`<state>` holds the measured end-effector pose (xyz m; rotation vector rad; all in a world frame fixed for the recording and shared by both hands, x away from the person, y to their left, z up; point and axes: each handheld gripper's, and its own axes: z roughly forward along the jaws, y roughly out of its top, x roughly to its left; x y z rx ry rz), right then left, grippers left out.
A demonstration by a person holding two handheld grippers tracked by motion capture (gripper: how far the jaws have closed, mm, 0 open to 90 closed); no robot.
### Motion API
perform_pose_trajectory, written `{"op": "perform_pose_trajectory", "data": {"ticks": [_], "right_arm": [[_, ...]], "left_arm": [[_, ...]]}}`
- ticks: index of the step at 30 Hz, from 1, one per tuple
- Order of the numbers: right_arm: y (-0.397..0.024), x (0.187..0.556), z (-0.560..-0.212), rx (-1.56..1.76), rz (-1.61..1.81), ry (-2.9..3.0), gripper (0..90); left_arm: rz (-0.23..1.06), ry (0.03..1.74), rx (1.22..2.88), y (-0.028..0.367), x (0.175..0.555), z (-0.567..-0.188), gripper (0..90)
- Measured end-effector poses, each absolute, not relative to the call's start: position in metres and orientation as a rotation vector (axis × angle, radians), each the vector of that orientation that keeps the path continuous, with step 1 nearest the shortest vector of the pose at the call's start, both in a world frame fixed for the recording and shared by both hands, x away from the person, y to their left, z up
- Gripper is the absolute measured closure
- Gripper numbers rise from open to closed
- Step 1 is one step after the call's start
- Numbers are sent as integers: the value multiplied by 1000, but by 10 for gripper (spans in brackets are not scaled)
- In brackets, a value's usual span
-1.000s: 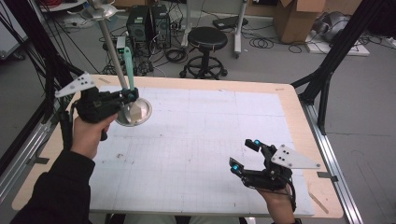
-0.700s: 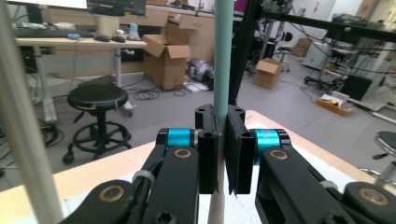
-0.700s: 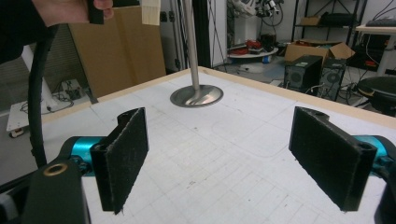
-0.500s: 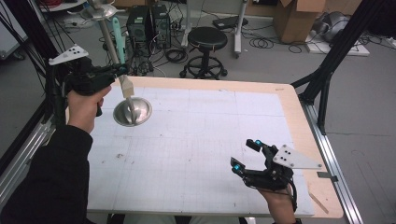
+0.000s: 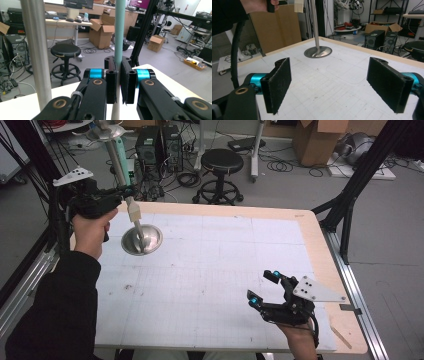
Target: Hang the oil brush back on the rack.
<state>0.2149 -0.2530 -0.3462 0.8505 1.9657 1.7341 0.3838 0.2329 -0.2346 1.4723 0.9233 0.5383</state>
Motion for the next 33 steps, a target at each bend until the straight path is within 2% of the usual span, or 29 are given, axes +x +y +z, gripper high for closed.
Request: {"op": "perform_pose_trajectory", "data": {"ticks": [15, 21, 23, 29, 33], "right_arm": [[-254, 214, -346, 853, 1743, 1961, 184], [-260, 214, -347, 873, 1728, 1942, 184], [-262, 213, -348, 889, 1715, 1936, 184], [-272, 213, -350, 920, 1662, 1919, 184], [-277, 212, -352, 947, 1615, 1918, 184]], "left_arm": [[543, 966, 1481, 239, 385, -238, 834], [599, 956, 1451, 249, 367, -246, 590], [605, 955, 1423, 253, 360, -250, 462], [600, 868, 1419, 258, 330, -272, 373], [583, 807, 1444, 255, 312, -289, 282]]}}
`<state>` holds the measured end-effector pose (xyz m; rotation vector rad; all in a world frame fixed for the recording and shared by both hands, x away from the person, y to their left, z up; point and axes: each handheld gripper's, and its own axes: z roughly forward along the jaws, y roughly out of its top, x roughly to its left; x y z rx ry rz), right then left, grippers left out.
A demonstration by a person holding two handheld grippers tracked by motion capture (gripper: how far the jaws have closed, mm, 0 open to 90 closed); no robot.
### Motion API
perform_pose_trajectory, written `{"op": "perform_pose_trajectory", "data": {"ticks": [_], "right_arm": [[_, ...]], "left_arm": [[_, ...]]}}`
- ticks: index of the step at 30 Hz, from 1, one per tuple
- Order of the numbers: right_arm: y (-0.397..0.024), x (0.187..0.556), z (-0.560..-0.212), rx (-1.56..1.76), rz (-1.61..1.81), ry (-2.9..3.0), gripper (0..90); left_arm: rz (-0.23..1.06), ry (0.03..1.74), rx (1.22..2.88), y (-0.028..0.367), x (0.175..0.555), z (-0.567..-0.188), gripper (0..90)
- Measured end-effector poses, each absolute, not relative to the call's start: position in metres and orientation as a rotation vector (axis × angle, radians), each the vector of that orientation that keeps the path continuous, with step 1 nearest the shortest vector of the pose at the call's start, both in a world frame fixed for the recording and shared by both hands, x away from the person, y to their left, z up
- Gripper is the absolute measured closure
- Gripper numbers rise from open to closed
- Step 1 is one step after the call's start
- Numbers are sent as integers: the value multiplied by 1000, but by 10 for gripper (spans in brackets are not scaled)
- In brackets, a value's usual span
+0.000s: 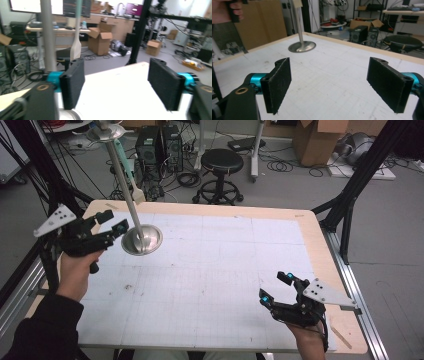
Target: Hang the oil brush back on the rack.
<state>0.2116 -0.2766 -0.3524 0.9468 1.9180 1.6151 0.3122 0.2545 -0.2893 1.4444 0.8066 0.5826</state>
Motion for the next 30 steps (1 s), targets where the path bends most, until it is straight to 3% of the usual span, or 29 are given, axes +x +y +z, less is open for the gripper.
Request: {"op": "perform_pose_trajectory", "data": {"ticks": [6, 19, 30], "right_arm": [[-279, 207, -366, 964, 1543, 1953, 174], [-288, 200, -378, 1002, 1514, 1942, 174], [-283, 201, -382, 1010, 1507, 1942, 175]], "left_arm": [[510, 768, 1473, 247, 284, -318, 145], [466, 720, 1499, 230, 246, -372, 156], [456, 725, 1496, 229, 239, -389, 161]]}}
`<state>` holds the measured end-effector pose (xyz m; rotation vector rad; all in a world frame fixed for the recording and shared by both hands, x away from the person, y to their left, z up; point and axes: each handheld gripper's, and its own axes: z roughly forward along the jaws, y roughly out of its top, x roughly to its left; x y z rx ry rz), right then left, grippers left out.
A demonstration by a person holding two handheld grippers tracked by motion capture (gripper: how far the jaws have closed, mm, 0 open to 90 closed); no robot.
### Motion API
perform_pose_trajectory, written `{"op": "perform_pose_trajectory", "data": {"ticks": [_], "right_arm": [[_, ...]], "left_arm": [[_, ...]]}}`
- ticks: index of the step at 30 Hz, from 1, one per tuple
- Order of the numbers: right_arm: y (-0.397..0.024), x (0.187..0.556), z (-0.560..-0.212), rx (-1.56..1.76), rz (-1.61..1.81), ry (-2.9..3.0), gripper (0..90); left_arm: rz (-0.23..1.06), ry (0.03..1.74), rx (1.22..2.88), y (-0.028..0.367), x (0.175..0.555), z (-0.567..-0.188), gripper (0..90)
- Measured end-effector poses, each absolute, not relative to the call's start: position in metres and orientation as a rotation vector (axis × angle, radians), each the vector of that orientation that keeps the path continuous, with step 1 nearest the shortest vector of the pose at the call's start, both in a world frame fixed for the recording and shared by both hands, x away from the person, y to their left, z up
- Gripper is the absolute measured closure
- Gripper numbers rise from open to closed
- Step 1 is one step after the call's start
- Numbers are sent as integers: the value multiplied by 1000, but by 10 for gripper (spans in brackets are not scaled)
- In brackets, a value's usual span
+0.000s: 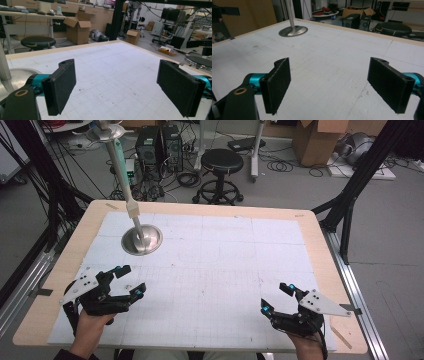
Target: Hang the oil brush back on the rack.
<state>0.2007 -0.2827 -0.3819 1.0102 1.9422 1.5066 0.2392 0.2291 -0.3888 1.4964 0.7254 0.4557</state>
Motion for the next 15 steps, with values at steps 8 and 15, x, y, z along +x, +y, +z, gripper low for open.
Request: {"op": "perform_pose_trajectory", "data": {"ticks": [8, 15], "right_arm": [[-283, 202, -384, 1013, 1509, 1946, 175], [-283, 201, -384, 1019, 1512, 1945, 175]], "left_arm": [[459, 731, 1494, 228, 241, -390, 161], [455, 733, 1492, 229, 241, -391, 162]]}}
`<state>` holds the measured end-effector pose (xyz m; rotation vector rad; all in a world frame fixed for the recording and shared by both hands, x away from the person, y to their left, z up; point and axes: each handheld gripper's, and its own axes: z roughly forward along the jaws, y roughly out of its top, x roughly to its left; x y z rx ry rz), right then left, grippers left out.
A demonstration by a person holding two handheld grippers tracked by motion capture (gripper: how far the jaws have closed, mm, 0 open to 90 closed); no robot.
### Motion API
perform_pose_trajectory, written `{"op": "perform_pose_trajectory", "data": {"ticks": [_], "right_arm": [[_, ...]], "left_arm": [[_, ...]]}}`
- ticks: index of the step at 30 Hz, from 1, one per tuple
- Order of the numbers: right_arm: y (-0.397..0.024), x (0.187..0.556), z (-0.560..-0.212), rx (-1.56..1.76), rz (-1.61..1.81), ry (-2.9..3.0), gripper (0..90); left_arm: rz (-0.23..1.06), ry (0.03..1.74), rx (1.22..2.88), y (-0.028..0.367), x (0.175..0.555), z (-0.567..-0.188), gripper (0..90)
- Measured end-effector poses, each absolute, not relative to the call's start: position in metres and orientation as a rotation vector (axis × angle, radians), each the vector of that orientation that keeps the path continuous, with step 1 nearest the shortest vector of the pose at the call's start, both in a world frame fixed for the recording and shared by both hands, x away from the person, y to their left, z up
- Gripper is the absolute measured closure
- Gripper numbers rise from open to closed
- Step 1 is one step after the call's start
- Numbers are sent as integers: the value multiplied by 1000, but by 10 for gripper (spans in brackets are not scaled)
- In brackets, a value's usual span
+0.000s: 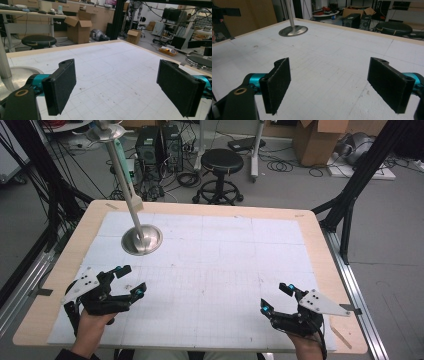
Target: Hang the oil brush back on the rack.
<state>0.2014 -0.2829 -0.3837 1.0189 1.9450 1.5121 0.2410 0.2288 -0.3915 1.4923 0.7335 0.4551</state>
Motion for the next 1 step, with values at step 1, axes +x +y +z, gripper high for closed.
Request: {"op": "perform_pose_trajectory", "data": {"ticks": [1], "right_arm": [[-283, 201, -384, 1022, 1512, 1945, 175]], "left_arm": [[456, 738, 1494, 229, 241, -392, 162]]}}
